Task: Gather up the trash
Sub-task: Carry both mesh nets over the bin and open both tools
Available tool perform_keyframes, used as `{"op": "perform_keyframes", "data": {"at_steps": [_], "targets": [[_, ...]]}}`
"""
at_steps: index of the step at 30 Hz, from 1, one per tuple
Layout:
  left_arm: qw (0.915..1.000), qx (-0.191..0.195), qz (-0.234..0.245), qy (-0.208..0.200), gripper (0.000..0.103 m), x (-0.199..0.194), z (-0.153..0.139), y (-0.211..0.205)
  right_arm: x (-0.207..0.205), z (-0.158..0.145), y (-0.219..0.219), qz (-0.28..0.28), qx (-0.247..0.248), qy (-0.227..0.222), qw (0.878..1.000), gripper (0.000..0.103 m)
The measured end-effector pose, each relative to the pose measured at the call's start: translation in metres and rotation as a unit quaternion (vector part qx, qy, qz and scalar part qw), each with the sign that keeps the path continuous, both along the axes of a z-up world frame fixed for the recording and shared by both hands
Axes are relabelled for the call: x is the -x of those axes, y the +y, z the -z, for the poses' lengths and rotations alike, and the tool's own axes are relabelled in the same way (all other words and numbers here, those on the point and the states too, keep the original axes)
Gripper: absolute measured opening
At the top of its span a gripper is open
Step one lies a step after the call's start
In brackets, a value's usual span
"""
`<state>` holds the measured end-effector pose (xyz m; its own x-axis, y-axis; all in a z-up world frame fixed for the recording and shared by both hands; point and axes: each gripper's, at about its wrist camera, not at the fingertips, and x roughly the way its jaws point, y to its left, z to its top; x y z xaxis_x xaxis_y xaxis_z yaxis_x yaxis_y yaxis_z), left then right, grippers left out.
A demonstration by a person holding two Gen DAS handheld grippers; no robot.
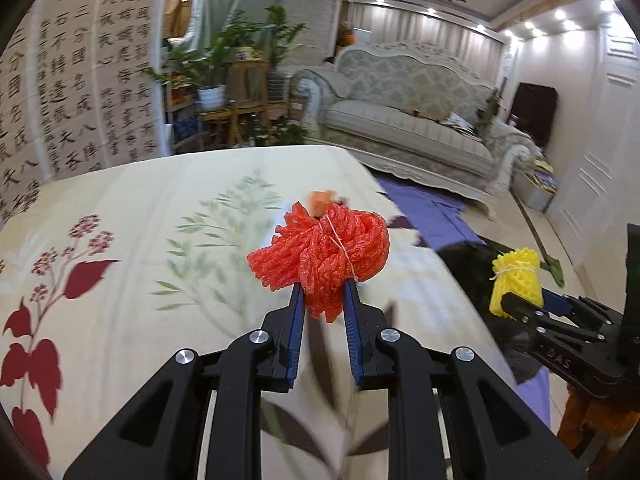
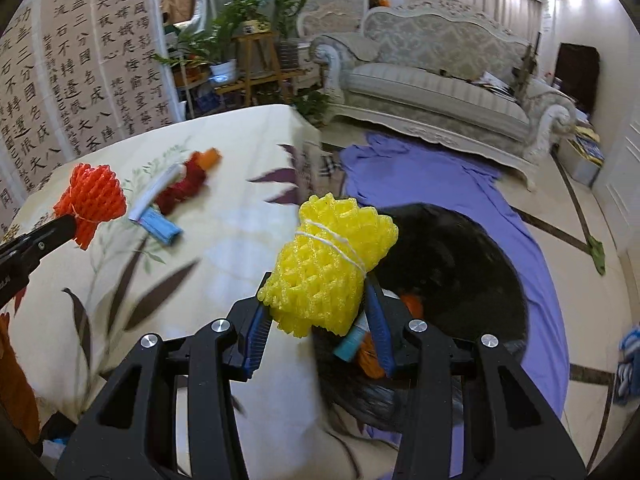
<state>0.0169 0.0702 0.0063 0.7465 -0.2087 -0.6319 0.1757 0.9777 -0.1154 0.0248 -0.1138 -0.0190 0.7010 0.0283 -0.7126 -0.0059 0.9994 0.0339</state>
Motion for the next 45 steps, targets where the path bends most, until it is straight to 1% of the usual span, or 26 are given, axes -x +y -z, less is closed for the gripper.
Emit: {"op": "perform_keyframes", "data": {"at_steps": [6,9,11,15,23,33,35,36,37,38,40,42,45], "targets": [[0.9991,-0.006,0.042,-0.001,0.020,0.004,0.005,-0.045,0.009,0.010,-0.041,0.036,-0.003,0.005,0.999,0.043],[0.9981,-0.004,0.062,0.003,0.020,0.000,0.009,-0.067,0.007,0.013,-0.057,0.050,-0.005,0.008,0.999,0.043],[0.9975,-0.007,0.070,0.000,0.020,-0.001,0.011,-0.078,0.006,0.017,-0.068,0.058,-0.006,0.010,0.998,0.043],[0.9960,-0.013,0.088,0.008,0.020,-0.008,0.018,-0.102,0.002,0.021,-0.084,0.067,-0.009,0.014,0.998,0.043],[0.9935,-0.028,0.110,0.013,0.020,-0.021,0.030,-0.141,-0.012,0.029,-0.098,0.075,-0.013,0.018,0.997,0.043],[0.9917,-0.039,0.121,0.019,0.021,-0.036,0.038,-0.168,-0.022,0.033,-0.109,0.079,-0.016,0.019,0.997,0.043],[0.9910,-0.040,0.125,0.022,0.022,-0.039,0.040,-0.172,-0.025,0.033,-0.112,0.082,-0.019,0.017,0.996,0.046],[0.9905,-0.040,0.129,0.025,0.022,-0.041,0.041,-0.172,-0.026,0.033,-0.114,0.082,-0.019,0.016,0.996,0.053],[0.9905,-0.041,0.129,0.026,0.026,-0.041,0.041,-0.173,-0.027,0.033,-0.115,0.086,-0.019,0.014,0.996,0.058],[0.9906,-0.040,0.128,0.026,0.028,-0.040,0.040,-0.172,-0.026,0.032,-0.117,0.090,-0.017,0.011,0.996,0.059],[0.9909,-0.040,0.127,0.021,0.042,-0.041,0.039,-0.171,-0.027,0.031,-0.119,0.093,-0.018,0.010,0.995,0.061],[0.9917,-0.039,0.122,0.015,0.048,-0.040,0.038,-0.169,-0.025,0.029,-0.121,0.097,-0.019,0.007,0.995,0.061],[0.9923,-0.034,0.118,0.017,0.050,-0.041,0.038,-0.166,-0.022,0.026,-0.122,0.101,-0.019,0.005,0.995,0.061]]}}
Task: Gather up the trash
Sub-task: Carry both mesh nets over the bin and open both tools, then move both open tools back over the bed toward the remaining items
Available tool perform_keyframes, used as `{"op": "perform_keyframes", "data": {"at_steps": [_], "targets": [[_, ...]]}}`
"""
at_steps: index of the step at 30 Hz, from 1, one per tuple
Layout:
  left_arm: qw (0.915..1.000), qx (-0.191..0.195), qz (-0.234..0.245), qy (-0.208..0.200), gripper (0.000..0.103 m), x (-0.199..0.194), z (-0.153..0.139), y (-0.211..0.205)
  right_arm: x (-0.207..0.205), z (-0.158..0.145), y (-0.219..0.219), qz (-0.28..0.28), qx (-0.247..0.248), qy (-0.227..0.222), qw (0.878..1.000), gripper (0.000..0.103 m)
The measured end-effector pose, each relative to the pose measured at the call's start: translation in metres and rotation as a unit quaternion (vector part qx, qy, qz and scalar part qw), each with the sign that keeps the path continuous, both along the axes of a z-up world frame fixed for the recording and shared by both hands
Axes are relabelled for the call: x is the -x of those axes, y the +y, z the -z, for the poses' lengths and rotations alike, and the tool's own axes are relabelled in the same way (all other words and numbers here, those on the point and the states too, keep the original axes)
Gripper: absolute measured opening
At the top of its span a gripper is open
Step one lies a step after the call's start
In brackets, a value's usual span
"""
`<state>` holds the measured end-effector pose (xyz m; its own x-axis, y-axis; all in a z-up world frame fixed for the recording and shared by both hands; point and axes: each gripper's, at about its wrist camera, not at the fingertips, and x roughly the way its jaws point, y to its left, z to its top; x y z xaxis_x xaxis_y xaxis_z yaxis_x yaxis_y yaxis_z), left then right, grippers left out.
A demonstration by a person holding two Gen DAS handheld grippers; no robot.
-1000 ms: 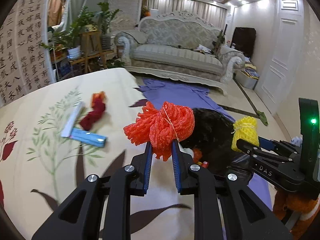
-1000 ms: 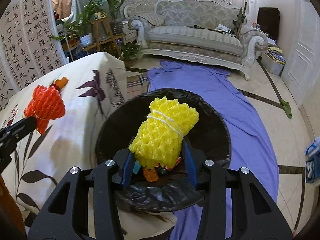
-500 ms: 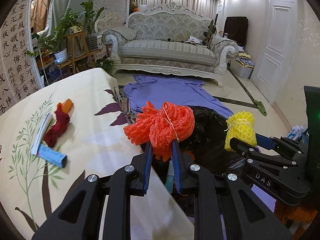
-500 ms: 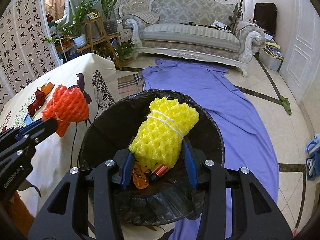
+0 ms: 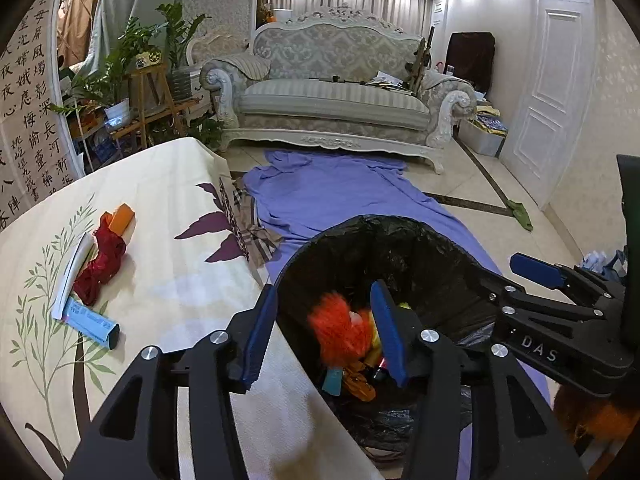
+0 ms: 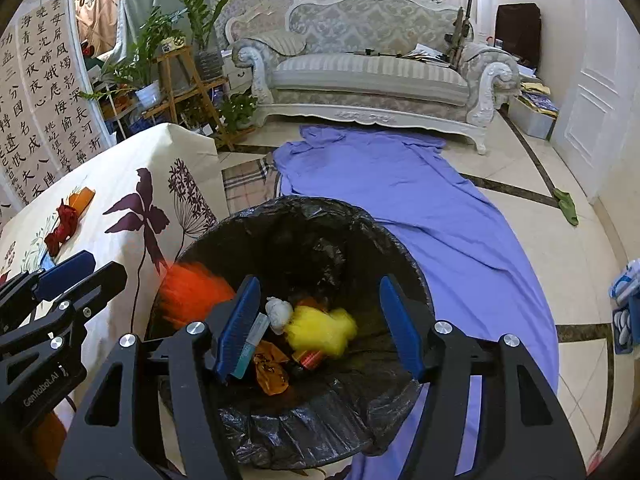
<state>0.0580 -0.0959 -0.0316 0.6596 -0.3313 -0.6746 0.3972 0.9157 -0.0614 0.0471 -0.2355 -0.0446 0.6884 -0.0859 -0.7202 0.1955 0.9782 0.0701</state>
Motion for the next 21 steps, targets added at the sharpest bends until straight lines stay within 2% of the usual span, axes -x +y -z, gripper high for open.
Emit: {"op": "perform_keyframes", "data": {"at_steps": [11,21], "targets": [[0.9992,0.009,-0.038,0.002,0.062,0.008,-0.010,0.039,0.005,-0.015,0.024,-0.022,0.004,-0.009,1.000,0.061],[0.9925,-0.007,-0.122,0.005,0.065,0.018,-0.009,0.122,-0.010,-0.021,0.106,-0.116,0.003,-0.012,0.993,0.061]]}}
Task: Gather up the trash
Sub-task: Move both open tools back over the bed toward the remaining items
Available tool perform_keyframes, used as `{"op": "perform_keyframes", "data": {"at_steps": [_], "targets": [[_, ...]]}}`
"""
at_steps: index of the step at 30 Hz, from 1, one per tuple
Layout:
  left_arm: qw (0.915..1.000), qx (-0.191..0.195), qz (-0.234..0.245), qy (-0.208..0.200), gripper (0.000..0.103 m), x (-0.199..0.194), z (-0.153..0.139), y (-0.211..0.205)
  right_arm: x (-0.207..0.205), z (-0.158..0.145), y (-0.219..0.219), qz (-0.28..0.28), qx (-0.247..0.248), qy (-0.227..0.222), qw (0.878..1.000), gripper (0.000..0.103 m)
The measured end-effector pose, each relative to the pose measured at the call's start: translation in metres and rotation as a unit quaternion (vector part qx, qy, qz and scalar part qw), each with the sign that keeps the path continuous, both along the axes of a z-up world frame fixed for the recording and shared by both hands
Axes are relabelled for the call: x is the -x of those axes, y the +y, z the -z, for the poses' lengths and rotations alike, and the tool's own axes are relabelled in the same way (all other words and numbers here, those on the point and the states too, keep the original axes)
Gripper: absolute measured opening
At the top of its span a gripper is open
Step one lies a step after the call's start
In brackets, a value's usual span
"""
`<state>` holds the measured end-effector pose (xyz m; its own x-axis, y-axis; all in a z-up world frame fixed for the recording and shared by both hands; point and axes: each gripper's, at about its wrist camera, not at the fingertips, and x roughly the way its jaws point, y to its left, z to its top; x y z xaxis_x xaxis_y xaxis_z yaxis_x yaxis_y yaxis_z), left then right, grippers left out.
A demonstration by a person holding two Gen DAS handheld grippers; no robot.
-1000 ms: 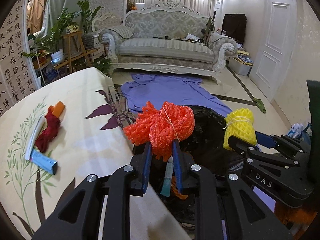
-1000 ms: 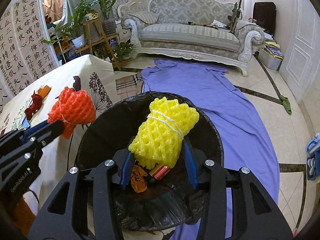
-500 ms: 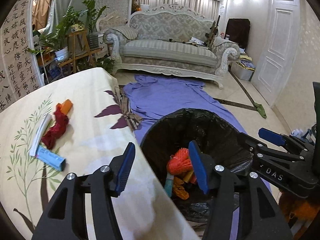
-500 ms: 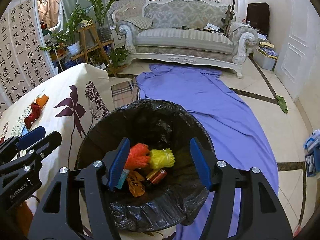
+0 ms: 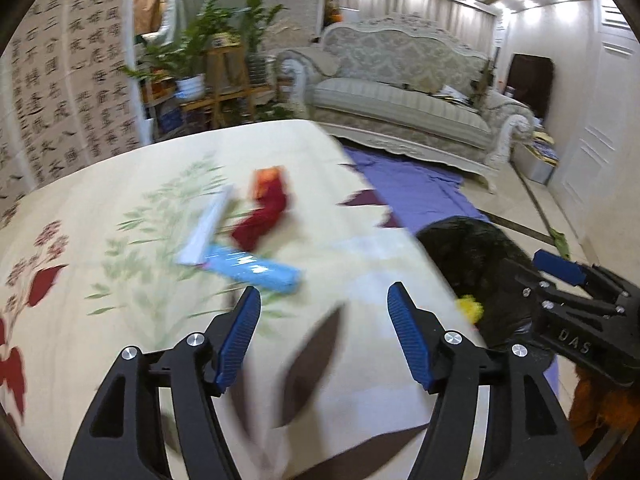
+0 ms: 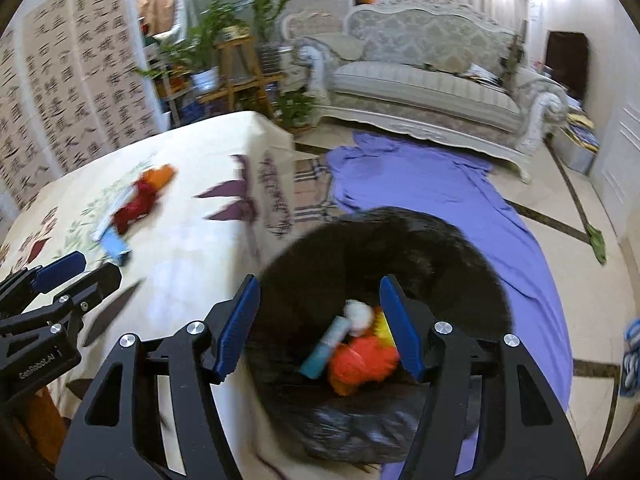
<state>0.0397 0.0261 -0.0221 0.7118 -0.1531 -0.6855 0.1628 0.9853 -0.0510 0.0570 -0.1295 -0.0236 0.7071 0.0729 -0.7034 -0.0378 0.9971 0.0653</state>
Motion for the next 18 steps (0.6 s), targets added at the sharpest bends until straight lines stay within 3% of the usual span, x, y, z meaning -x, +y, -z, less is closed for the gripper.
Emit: {"op": "perform_keyframes", "data": {"at_steps": [7,18], "targets": [[0.9976,-0.016,-0.067,0.002,0.066,0.002,0.002,0.065,-0.018,-0.004,0.062,-0.073,-0.009,0.001,0.997,0.061],[0.9891,-0.002,-0.147,0.011,0.066,0.002,0.005,0.143,-0.050,0.003,0.150,-0.161,0.012,0.024,0.987,0.058]]}}
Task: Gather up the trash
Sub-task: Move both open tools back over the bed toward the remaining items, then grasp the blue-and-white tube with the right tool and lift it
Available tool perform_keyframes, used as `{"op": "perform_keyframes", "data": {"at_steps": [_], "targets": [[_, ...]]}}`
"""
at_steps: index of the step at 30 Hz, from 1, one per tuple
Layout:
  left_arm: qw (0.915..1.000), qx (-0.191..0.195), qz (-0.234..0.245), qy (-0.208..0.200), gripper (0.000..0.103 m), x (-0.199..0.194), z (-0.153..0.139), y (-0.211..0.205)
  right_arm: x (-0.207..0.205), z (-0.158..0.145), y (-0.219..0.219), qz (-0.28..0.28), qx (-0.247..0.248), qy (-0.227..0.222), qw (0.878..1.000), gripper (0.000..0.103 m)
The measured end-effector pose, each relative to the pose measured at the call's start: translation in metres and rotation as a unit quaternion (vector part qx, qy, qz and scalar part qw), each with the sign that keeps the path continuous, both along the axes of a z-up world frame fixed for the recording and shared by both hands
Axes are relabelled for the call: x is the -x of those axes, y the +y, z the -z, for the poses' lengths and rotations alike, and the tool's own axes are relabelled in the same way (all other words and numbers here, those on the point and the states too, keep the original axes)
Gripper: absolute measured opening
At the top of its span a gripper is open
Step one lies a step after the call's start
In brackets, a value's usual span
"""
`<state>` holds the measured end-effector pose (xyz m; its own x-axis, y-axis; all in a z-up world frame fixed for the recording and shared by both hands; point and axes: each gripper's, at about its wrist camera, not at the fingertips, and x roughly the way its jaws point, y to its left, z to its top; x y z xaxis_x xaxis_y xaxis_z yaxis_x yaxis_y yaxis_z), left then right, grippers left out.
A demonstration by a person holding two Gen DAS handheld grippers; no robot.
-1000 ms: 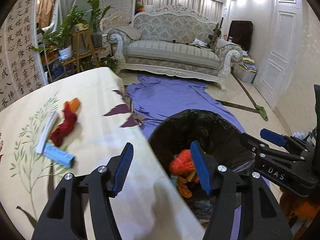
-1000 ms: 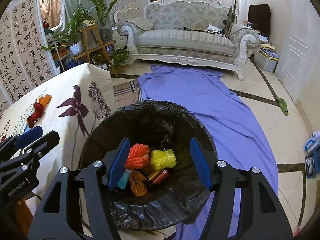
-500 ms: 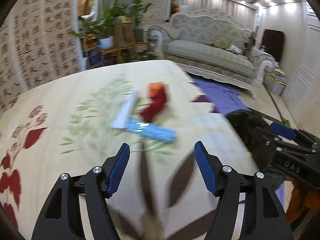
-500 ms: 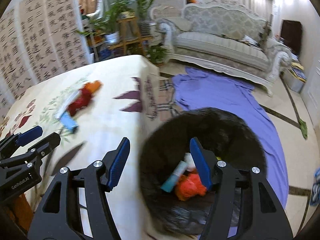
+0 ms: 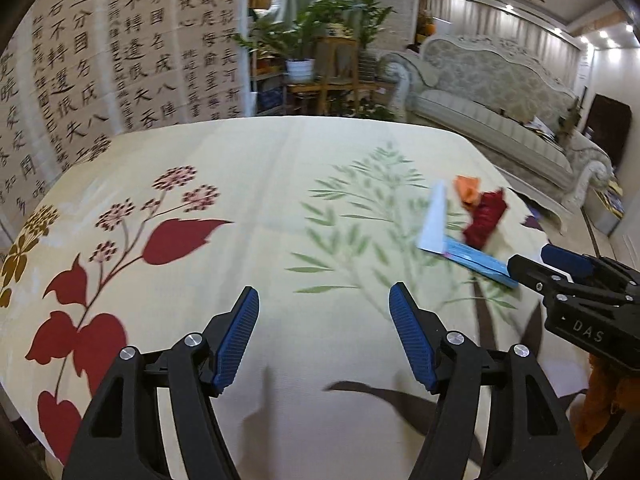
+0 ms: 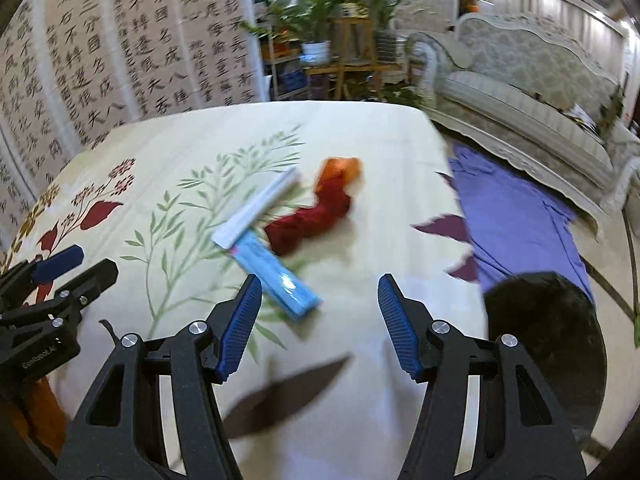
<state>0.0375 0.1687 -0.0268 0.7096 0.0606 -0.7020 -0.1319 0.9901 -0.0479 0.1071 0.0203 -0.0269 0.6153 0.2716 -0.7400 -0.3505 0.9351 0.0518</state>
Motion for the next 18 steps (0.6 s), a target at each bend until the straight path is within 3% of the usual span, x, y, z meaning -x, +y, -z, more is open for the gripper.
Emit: {"op": "perform_keyframes", "data": {"at_steps": [2,8,11,13,18], "targets": [[1.0000,0.005,-0.008,0.003,0.066,-0.002,0.001,0.009,-0.005,0.003,0.010,-0.010,0.008,0.006,1.000,0.052],[0.9992,0.033,-0.018,0.012,0.066,-0.004,0.009,0.025,-0.015,0.014,0.024,-0.028,0.032,0.025,0.999,0.048],[0.9991,0.037,-0.017,0.012,0.066,-0.004,0.009,0.026,-0.011,0.016,0.027,-0.033,0.042,0.022,0.998,0.039],[0.9990,0.039,-0.016,0.013,0.066,-0.003,0.010,0.027,-0.006,0.015,0.028,-0.043,0.045,0.020,0.998,0.028],[0.9990,0.039,-0.016,0.012,0.066,-0.002,0.009,0.027,0.006,0.015,0.029,-0.053,0.050,0.019,0.997,0.022]]}}
